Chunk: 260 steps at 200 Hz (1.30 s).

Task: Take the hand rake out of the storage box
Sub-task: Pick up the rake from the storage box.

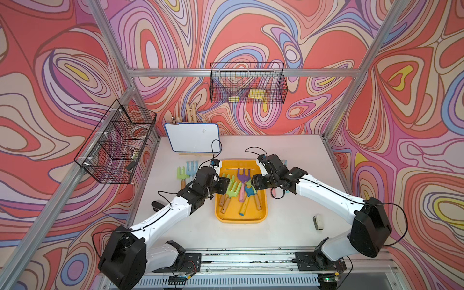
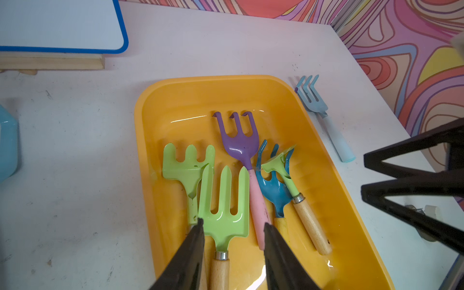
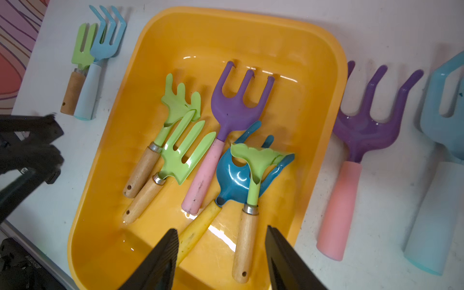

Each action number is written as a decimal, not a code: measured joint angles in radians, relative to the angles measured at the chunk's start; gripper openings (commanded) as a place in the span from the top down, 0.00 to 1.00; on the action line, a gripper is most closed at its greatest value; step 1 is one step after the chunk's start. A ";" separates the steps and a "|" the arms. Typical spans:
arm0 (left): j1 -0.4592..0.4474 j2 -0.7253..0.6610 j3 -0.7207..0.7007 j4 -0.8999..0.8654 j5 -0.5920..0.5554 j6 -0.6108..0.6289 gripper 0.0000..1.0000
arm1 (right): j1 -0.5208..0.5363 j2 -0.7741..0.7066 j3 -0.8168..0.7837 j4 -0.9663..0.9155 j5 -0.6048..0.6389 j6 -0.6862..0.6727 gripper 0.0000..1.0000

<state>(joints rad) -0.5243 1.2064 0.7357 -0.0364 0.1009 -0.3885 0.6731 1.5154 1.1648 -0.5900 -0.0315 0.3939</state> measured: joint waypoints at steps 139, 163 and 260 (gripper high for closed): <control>0.000 -0.012 0.000 0.000 0.001 -0.001 0.56 | 0.117 0.146 -0.012 -0.088 0.156 0.106 0.44; 0.000 -0.012 0.000 0.000 0.000 0.000 0.56 | 0.119 0.187 -0.010 -0.087 0.179 0.106 0.43; 0.000 -0.012 0.000 0.000 0.001 0.000 0.56 | 0.122 0.340 0.072 -0.088 0.247 0.113 0.53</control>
<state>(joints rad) -0.5243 1.1946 0.7353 -0.0368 0.1017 -0.3889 0.7952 1.8549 1.2373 -0.6777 0.2153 0.5072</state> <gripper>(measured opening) 0.440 0.486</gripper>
